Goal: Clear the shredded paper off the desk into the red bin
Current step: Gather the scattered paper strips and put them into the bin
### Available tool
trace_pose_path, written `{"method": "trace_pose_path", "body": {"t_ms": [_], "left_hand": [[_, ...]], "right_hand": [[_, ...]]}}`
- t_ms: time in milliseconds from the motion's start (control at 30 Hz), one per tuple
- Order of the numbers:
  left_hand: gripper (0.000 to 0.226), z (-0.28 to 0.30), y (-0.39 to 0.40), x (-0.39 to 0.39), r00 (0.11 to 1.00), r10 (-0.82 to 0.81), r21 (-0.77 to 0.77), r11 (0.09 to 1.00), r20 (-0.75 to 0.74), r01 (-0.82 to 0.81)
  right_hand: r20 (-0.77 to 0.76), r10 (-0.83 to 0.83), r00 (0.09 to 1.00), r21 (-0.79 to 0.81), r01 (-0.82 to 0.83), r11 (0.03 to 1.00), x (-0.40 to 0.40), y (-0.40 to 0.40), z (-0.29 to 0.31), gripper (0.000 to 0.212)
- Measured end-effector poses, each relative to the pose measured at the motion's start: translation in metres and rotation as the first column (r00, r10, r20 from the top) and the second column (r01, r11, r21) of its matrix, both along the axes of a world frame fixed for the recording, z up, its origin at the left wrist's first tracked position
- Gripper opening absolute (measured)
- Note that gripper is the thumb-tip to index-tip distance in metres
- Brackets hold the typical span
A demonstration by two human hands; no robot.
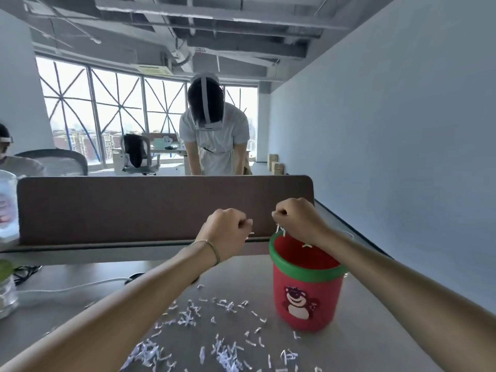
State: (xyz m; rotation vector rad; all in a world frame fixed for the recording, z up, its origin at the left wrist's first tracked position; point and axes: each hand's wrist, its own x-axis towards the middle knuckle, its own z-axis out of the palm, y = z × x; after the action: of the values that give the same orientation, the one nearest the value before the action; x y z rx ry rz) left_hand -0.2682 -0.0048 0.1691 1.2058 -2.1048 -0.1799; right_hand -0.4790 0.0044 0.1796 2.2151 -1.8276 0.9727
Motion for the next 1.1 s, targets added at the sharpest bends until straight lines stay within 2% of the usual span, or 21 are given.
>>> {"method": "trace_pose_path", "body": {"t_ms": [167,333,567,1100], "left_hand": [[0.049,0.002,-0.004,-0.015,0.999,-0.024,-0.018,1.000,0.031,0.024],[0.048,0.002,-0.008,-0.027,0.998,-0.039,-0.002,0.999,0.047,0.040],[0.049,0.006,-0.013,-0.055,0.996,-0.077,0.004,0.997,0.050,0.077],[0.042,-0.008,-0.023,-0.147,0.981,-0.194,0.121,0.973,-0.017,0.195]], "right_hand": [[0.031,-0.005,1.000,0.077,0.002,0.997,-0.024,-0.007,-0.010,0.045],[-0.019,-0.010,1.000,0.150,0.013,0.989,-0.041,-0.010,-0.013,0.044],[-0.028,0.072,0.997,0.440,-0.053,0.896,-0.056,0.005,-0.004,0.023],[-0.129,-0.038,0.991,0.359,0.083,0.930,-0.101,0.060,0.009,0.029]]}}
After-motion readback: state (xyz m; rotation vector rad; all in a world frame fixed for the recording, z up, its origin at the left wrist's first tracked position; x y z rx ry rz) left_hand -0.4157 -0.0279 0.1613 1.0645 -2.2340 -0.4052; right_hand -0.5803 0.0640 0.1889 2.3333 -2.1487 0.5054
